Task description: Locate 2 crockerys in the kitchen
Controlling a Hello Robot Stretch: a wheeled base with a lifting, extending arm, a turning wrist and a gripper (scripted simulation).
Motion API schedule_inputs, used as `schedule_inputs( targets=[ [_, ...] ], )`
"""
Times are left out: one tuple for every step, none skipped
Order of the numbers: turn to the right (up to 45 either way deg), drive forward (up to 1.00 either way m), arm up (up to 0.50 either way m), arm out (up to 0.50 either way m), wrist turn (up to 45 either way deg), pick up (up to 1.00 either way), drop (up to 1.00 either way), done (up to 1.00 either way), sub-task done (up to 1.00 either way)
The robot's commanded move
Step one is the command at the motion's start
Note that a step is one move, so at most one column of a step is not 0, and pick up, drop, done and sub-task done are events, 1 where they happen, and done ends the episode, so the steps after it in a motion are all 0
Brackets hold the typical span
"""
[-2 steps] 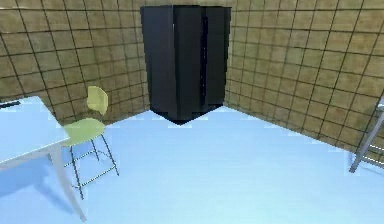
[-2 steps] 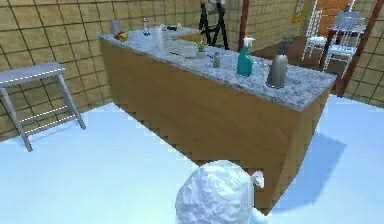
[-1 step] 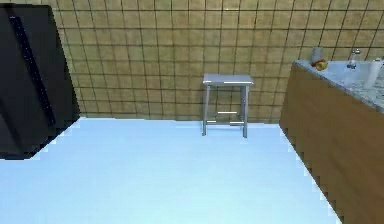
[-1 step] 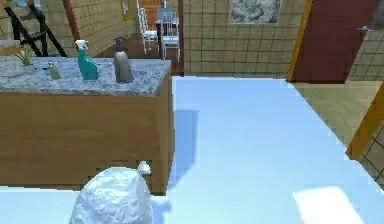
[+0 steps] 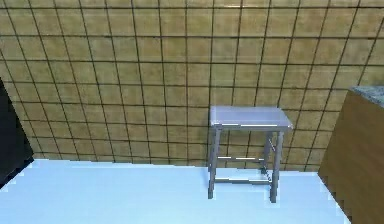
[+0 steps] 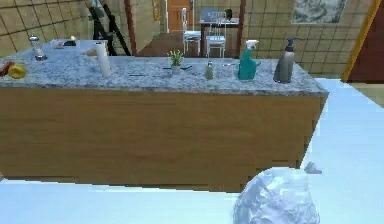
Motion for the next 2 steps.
schedule_inputs(
  targets=[
    [39.0, 0.0, 0.0, 0.0, 0.0, 0.0, 0.0, 0.0, 0.0],
    [0.0, 0.85, 0.0, 0.0, 0.0, 0.0, 0.0, 0.0, 0.0]
  ],
)
